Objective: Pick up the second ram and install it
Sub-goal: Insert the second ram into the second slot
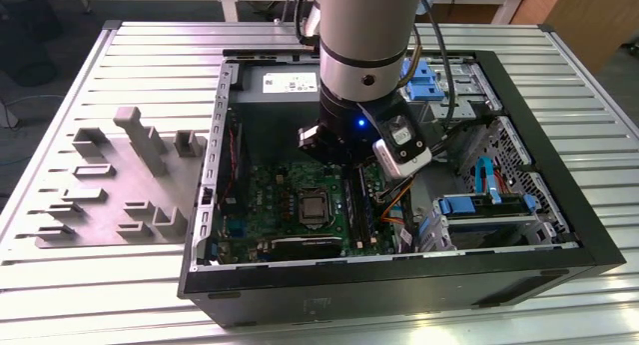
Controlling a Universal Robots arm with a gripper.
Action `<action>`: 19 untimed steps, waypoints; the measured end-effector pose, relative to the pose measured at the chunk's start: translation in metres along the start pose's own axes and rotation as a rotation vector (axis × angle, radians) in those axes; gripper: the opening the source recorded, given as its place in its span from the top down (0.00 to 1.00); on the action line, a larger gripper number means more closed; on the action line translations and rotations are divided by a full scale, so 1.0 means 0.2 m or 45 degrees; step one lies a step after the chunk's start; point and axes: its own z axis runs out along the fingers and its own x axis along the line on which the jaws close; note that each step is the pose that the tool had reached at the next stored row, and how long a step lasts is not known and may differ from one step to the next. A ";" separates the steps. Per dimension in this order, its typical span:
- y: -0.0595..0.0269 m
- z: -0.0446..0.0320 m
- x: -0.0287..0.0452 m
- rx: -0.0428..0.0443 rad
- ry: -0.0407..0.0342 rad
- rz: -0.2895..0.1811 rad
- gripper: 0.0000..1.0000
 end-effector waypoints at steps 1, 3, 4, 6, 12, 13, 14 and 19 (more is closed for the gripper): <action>-0.001 0.004 0.000 0.000 -0.0001 0.000 0.89; -0.003 0.013 0.000 0.000 -0.0001 0.000 0.89; -0.004 0.018 0.000 0.000 -0.0001 0.000 0.89; -0.005 0.027 -0.001 0.000 -0.0001 0.001 0.89; -0.010 0.042 -0.016 0.000 -0.0003 0.006 0.89; -0.010 0.043 -0.019 0.000 -0.0004 0.008 0.89; -0.011 0.045 -0.022 0.001 -0.0005 0.010 0.89; -0.016 0.058 -0.026 0.001 -0.0012 0.020 0.89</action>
